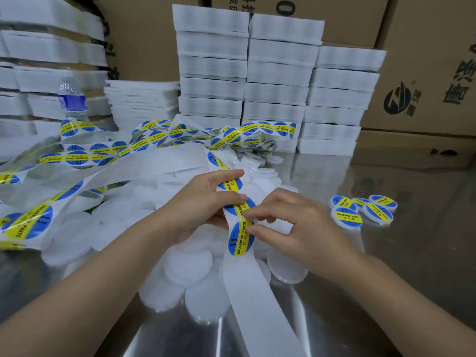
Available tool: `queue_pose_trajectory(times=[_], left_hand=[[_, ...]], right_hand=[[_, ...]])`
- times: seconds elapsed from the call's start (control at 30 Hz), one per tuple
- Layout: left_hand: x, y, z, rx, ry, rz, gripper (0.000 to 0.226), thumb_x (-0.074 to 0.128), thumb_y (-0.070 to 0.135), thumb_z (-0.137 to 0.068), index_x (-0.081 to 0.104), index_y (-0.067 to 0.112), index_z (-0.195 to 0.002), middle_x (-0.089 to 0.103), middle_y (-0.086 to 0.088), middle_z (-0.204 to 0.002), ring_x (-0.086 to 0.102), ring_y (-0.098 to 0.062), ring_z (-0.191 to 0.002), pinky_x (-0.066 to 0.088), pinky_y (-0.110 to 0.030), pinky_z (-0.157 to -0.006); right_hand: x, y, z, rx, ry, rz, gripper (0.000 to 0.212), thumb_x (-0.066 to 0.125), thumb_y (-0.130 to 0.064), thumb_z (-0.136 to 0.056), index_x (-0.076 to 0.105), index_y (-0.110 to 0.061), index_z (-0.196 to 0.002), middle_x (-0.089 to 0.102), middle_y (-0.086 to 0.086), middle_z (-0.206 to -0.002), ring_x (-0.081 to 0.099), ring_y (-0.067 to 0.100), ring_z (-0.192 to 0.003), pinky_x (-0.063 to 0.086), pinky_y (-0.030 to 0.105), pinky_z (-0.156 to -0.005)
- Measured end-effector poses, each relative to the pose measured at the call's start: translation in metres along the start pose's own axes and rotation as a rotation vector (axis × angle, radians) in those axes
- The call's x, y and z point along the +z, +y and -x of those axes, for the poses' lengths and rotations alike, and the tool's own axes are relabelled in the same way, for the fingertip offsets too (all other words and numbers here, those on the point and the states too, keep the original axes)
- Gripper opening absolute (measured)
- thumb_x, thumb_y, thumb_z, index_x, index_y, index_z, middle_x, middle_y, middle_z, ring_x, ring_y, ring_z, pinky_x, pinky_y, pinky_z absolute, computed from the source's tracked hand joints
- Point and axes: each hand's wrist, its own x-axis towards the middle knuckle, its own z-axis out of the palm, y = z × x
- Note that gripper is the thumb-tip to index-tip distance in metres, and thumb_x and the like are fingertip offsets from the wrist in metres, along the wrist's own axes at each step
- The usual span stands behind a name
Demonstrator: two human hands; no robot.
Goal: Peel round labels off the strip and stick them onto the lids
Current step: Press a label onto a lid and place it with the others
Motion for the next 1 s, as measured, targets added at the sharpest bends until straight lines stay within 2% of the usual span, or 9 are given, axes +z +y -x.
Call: queue_pose_trajectory(times=[0.1, 0.4, 0.57, 0.67, 0.77, 0.8, 0.87, 0.93, 1.0], left_hand=[[0.0012, 0.0005, 0.0005, -0.007, -0.003, 0.006, 0.045, 0.064, 0.007, -0.087, 0.056, 0.026, -0.127, 0.068, 0.01, -0.06, 0.056, -0.002, -0.042, 0.04, -0.011, -0.039], [0.0018, -0.0008, 0.0015, -0.001, -0.052, -0.064, 0.046, 0.066, 0.008, -0.085, 0.061, 0.035, -0.123, 0.068, 0.012, -0.073, 0.05, -0.004, -0.045, 0.04, -0.014, -0.039], [0.0025, 0.0004, 0.0032, 0.002, -0.092, -0.022, 0.043, 0.06, 0.001, -0.087, 0.068, 0.038, -0.108, 0.069, 0.011, -0.074, 0.053, -0.005, -0.047, 0.041, -0.014, -0.04], [0.0022, 0.0014, 0.004, -0.001, -0.086, 0.023, 0.039, 0.059, -0.001, -0.087, 0.072, 0.034, -0.098, 0.073, 0.008, -0.078, 0.06, -0.005, -0.05, 0.041, -0.013, -0.039], [0.0013, 0.0011, 0.0035, 0.023, -0.08, 0.047, 0.039, 0.059, -0.002, -0.087, 0.077, 0.033, -0.09, 0.075, 0.001, -0.099, 0.068, -0.011, -0.07, 0.051, -0.021, -0.051], [0.0014, 0.0006, 0.0032, 0.033, -0.075, 0.046, 0.04, 0.059, -0.002, -0.086, 0.077, 0.034, -0.088, 0.074, 0.001, -0.104, 0.07, -0.016, -0.079, 0.056, -0.028, -0.063], [0.0017, -0.0001, 0.0028, 0.047, -0.055, 0.047, 0.041, 0.059, -0.003, -0.086, 0.077, 0.034, -0.087, 0.072, 0.001, -0.108, 0.069, -0.025, -0.092, 0.053, -0.042, -0.083], [0.0014, -0.0005, 0.0018, 0.057, -0.033, 0.076, 0.042, 0.059, -0.004, -0.086, 0.077, 0.034, -0.088, 0.072, 0.0, -0.108, 0.07, -0.024, -0.09, 0.055, -0.039, -0.082], [0.0005, -0.0005, 0.0002, 0.072, 0.004, 0.136, 0.043, 0.059, -0.007, -0.085, 0.077, 0.033, -0.087, 0.074, 0.001, -0.104, 0.071, -0.015, -0.081, 0.059, -0.027, -0.07]], right_hand=[[0.0004, -0.0017, -0.0002, -0.046, 0.061, 0.031, 0.01, 0.071, -0.019, -0.076, 0.076, -0.019, -0.084, 0.063, -0.004, -0.076, 0.056, 0.011, -0.065, 0.048, 0.033, -0.063], [-0.0003, -0.001, 0.0016, -0.074, 0.01, 0.066, 0.012, 0.071, -0.021, -0.075, 0.077, -0.02, -0.086, 0.064, -0.004, -0.079, 0.055, 0.008, -0.073, 0.051, 0.035, -0.063], [0.0005, -0.0017, 0.0014, -0.105, 0.022, 0.091, 0.008, 0.072, -0.02, -0.074, 0.076, -0.019, -0.081, 0.064, -0.002, -0.076, 0.057, 0.012, -0.07, 0.05, 0.034, -0.06], [0.0004, -0.0016, 0.0013, -0.094, 0.035, 0.057, 0.008, 0.073, -0.017, -0.074, 0.076, -0.017, -0.081, 0.065, 0.0, -0.075, 0.054, 0.005, -0.07, 0.048, 0.028, -0.064], [-0.0005, -0.0027, 0.0012, -0.084, 0.075, 0.043, 0.007, 0.073, -0.015, -0.073, 0.076, -0.016, -0.079, 0.062, -0.001, -0.071, 0.055, 0.01, -0.064, 0.048, 0.027, -0.062], [-0.0007, -0.0035, 0.001, -0.084, 0.089, 0.048, 0.006, 0.073, -0.015, -0.074, 0.076, -0.016, -0.079, 0.061, -0.002, -0.07, 0.054, 0.012, -0.061, 0.048, 0.029, -0.059], [-0.001, -0.005, 0.0005, -0.094, 0.113, 0.056, 0.005, 0.072, -0.014, -0.074, 0.076, -0.016, -0.077, 0.061, -0.002, -0.068, 0.053, 0.013, -0.059, 0.048, 0.031, -0.057], [-0.0012, -0.006, 0.0002, -0.104, 0.119, 0.057, 0.004, 0.072, -0.012, -0.073, 0.075, -0.015, -0.075, 0.06, -0.002, -0.068, 0.052, 0.012, -0.059, 0.047, 0.031, -0.057], [-0.0018, -0.0064, 0.0001, -0.1, 0.097, 0.045, 0.005, 0.071, -0.011, -0.074, 0.074, -0.014, -0.074, 0.061, -0.002, -0.069, 0.053, 0.014, -0.06, 0.048, 0.033, -0.057]])
